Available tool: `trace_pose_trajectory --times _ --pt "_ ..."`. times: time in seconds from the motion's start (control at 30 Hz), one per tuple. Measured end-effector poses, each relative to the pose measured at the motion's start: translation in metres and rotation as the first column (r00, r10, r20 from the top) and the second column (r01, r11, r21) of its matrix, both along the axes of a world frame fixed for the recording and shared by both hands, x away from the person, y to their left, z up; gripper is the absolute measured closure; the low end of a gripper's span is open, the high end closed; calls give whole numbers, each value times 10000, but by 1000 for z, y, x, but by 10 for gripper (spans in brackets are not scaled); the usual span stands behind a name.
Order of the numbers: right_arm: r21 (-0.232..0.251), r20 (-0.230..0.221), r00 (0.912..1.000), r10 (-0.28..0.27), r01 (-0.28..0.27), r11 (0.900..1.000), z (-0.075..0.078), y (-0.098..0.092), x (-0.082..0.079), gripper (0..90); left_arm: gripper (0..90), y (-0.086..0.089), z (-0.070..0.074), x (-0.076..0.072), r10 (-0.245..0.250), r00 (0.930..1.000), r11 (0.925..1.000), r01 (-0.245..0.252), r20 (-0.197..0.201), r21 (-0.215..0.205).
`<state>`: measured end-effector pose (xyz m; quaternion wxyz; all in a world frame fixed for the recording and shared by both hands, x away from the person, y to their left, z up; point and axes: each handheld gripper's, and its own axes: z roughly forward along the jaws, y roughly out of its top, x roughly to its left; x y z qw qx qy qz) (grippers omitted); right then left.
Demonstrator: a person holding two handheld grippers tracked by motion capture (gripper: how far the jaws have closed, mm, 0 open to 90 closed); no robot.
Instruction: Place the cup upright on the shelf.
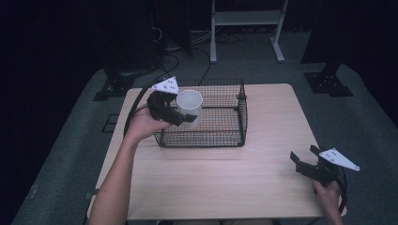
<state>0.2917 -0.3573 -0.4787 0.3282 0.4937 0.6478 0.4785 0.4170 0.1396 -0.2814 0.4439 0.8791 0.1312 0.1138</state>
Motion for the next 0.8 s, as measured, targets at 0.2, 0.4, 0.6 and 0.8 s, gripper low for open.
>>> trace_pose_trajectory --times 0.2,0.4,0.6,0.8 --pt "7 6 10000 -5 5 10000 0 0 0 130 217 -4 2 10 11 10000 10000 -10 -64 69" --pt "28 -7 10000 -9 9 10000 0 0 0 130 217 -8 5 19 -32 9999 9998 35 -137 221" --pt "12 -14 10000 9 -9 10000 0 0 0 130 217 -12 5 29 -55 9999 9997 59 -143 236" --pt "-34 27 10000 7 -7 10000 0 0 0 130 217 -20 -5 43 78 9997 9987 -65 -249 506"
